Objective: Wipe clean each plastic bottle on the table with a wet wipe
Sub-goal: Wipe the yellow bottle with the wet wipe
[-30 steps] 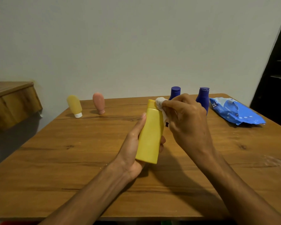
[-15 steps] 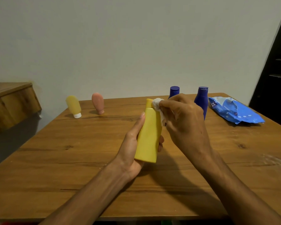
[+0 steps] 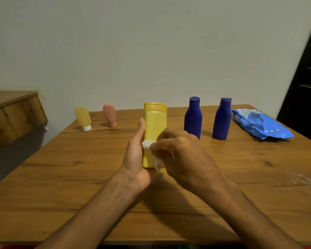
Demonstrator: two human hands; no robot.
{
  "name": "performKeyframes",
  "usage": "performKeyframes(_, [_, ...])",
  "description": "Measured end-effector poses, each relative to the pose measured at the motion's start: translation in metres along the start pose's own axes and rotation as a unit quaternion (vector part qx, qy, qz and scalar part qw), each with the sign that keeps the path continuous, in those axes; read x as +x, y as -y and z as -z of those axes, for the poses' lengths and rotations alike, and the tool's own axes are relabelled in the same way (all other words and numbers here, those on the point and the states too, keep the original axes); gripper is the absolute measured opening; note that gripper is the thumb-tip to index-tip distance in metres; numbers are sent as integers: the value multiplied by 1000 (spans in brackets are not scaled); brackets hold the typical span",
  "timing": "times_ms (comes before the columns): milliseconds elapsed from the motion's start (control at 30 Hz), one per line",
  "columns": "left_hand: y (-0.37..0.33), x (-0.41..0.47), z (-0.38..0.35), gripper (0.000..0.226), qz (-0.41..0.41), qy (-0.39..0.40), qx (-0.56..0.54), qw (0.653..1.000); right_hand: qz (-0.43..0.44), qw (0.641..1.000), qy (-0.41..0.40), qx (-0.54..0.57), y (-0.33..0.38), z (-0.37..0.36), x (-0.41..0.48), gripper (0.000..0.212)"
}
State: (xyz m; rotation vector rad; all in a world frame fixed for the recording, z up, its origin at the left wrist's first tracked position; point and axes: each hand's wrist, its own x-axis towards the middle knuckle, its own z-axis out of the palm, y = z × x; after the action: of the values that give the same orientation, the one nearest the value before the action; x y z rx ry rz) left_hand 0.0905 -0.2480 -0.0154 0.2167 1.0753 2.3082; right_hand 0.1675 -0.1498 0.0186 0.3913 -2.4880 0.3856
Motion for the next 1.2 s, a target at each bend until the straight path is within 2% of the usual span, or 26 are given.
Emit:
performKeyframes(100, [-3,1,1,66,25,-11,-21,999,-1,993,108,43,-4,11,1,23])
performKeyframes(167, [-7,3,3,67,24,-18,-36,999,-19,986,141,88,-7,20,1,22])
performKeyframes(267, [-10,5,5,73,16,-23,-50,998,-62,988,102,100,-11,27,3,22])
performKeyframes(400, [-8,2,4,69,11,-22,-57,998,-98,988,31,117,-14,27,5,22])
performKeyframes(733, [-9,0,-3,72,8,-41,-14,999,-133,980,-59,136,-17,15,5,22])
performKeyframes(967, [-7,-3,-4,58,15,-41,4,999,-95,983,-30,157,-8,15,4,21])
performKeyframes(1100, [-7,-2,-2,75,9,-71,36,997,-106,986,-11,131,-8,13,4,21])
performKeyframes(1200, [-10,0,-1,76,2,-45,41,998,-119,988,-13,98,-12,13,4,23])
